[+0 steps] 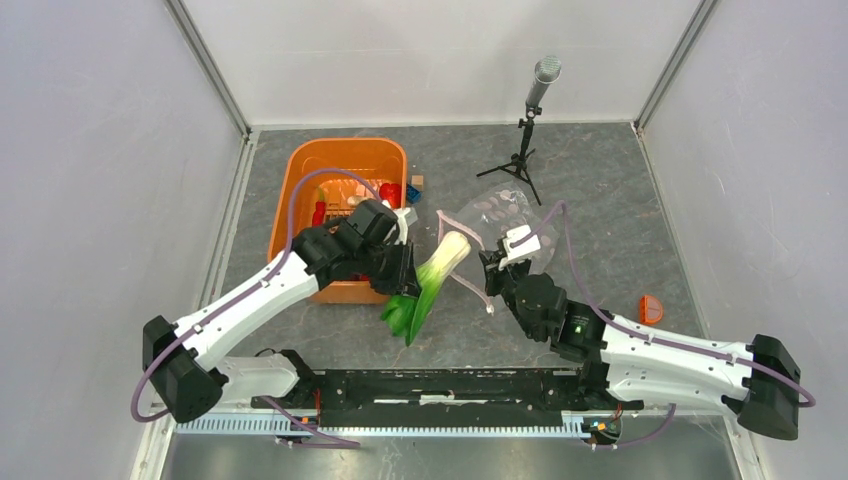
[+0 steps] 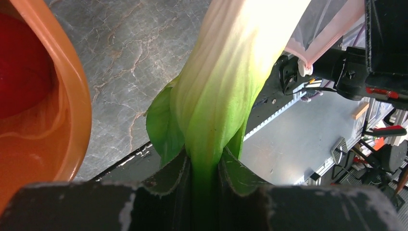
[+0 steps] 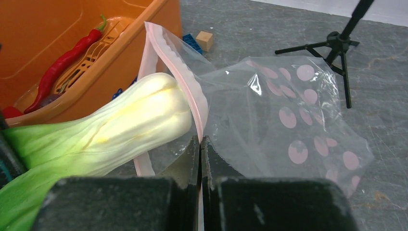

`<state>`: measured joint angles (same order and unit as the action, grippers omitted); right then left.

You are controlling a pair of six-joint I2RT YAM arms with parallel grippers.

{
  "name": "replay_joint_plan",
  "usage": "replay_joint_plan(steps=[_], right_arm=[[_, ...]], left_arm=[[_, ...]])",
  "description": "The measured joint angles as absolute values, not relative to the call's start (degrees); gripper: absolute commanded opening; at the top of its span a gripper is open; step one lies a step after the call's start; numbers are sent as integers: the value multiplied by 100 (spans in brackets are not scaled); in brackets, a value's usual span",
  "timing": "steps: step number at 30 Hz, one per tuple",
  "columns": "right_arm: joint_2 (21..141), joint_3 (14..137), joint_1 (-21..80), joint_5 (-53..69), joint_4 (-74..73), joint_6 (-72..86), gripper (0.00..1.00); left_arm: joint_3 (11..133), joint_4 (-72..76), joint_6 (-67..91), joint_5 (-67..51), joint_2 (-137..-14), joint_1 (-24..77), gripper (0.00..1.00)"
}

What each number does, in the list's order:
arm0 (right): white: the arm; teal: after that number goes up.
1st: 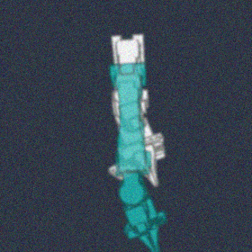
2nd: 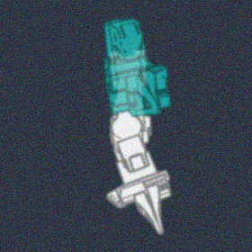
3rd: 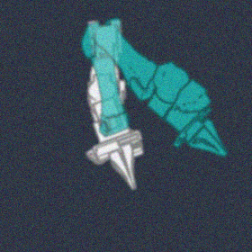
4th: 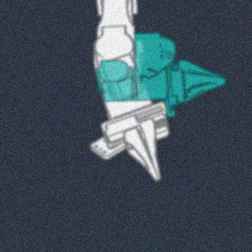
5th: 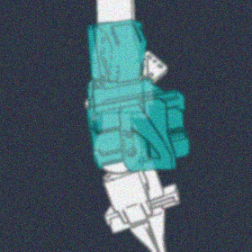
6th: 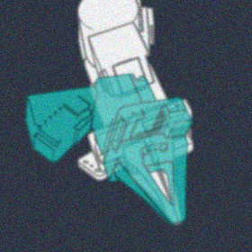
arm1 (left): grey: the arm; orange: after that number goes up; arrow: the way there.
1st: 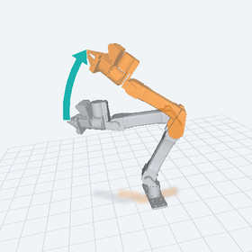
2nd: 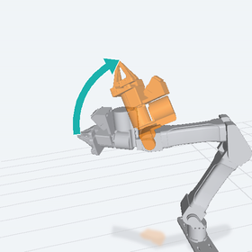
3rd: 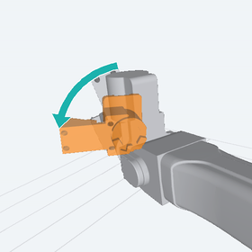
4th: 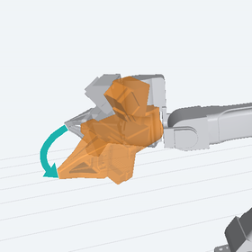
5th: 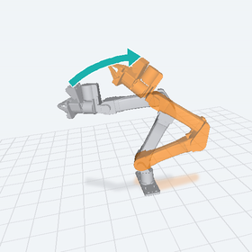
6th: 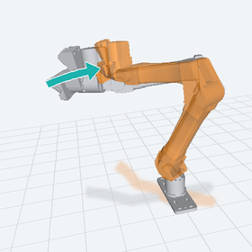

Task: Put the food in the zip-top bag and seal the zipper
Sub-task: Place the fake vegetable in the zipper food storage bag.

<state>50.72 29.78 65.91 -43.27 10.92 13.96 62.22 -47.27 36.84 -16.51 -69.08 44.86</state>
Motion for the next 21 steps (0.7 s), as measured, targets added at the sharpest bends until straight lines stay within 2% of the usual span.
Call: replay_joint_plan(steps=[5,13,21], right_arm=[[5196,2976,6772,-4095,1120,1109,0],[5325,2829,7502,-4567,1406,609,0],[5522,2810,7756,-4838,1621,217,0]], left_arm=[[6593,-4792,3660,-1743,-7290,4488,2],[7275,-5210,3277,-1837,-8125,4523,2],[8025,-6053,2757,-1809,-8781,4541,3]])
